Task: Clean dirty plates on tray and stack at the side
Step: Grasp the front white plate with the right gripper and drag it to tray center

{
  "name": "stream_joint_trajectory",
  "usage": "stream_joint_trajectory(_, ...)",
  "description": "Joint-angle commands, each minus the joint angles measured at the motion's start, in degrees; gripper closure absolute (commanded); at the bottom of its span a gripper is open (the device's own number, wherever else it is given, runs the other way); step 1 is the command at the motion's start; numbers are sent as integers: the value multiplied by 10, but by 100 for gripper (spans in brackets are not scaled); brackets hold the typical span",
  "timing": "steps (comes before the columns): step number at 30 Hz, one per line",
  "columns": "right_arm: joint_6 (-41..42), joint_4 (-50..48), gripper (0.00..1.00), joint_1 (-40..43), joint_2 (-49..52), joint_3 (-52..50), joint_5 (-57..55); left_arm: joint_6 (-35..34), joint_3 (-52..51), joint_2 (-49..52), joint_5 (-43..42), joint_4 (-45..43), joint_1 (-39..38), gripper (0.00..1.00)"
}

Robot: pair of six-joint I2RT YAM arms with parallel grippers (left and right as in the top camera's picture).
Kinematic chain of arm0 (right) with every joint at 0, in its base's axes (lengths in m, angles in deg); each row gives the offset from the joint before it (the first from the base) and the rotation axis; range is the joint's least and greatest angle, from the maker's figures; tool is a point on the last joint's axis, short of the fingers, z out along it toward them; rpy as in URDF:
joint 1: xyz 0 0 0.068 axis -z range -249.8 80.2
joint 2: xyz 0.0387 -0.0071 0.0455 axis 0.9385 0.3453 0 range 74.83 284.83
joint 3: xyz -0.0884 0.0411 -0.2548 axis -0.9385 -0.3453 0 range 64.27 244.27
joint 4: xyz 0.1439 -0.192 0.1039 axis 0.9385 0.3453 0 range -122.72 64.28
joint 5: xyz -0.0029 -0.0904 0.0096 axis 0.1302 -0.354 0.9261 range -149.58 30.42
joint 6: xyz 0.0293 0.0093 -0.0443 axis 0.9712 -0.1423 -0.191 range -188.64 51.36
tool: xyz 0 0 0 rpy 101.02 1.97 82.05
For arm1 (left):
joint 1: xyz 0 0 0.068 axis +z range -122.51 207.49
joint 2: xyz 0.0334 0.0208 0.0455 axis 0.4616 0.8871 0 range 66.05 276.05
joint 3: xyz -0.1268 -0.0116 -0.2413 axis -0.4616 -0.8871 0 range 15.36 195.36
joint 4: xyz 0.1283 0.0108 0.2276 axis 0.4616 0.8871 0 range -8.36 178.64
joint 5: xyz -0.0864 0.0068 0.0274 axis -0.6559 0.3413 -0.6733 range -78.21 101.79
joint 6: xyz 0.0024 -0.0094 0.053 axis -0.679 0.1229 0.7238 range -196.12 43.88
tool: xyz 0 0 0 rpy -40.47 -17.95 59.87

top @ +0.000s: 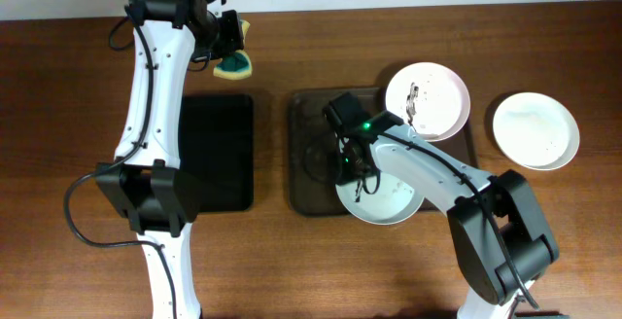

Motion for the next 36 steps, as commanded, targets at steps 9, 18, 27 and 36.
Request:
stream_joint_trajectory(9, 125, 393, 61, 140, 8, 237, -95, 11, 10, -4, -6, 4, -2, 100)
stream_joint_trajectory(18, 36, 264, 70, 226, 8, 10, 0, 11, 10, -4, -6, 2, -2, 100)
stream_joint_trajectory(27, 34, 138, 96, 210, 7, -57, 64, 12, 10, -4, -6, 2, -2, 100)
stream_joint_trajectory(36, 10, 31, 68, 110, 7, -2, -7, 26, 10, -4, -6, 9, -2, 100)
